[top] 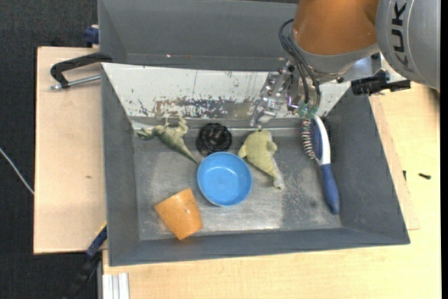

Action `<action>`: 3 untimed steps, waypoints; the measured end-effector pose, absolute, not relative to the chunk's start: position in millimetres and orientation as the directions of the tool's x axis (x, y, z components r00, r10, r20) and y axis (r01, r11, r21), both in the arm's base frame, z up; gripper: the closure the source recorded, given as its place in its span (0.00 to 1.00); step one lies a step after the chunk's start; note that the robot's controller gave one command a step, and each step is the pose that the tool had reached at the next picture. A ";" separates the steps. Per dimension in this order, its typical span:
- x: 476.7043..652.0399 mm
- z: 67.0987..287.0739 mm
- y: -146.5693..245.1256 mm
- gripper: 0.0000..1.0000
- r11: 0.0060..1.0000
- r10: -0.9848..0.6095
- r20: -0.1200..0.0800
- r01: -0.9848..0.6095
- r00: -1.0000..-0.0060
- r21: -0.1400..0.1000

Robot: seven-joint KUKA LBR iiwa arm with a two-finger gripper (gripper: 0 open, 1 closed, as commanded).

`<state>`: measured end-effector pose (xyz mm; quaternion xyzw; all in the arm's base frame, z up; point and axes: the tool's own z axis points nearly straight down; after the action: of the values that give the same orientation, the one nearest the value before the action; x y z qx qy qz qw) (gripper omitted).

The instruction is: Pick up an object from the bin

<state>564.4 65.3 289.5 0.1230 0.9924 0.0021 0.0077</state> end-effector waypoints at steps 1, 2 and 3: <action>567.3 252.0 63.4 1.00 0.987 0.159 0.001 0.159 -0.987 0.000; 569.9 145.6 143.5 1.00 0.973 0.229 0.008 0.229 -0.973 0.001; 568.3 224.8 147.5 1.00 0.980 0.200 -0.012 0.200 -0.980 0.007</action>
Offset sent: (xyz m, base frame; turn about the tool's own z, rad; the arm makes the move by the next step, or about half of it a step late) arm 0.0025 -0.0026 -0.0372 -0.0867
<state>568.3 147.5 224.8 0.1005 0.9949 0.0029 0.0065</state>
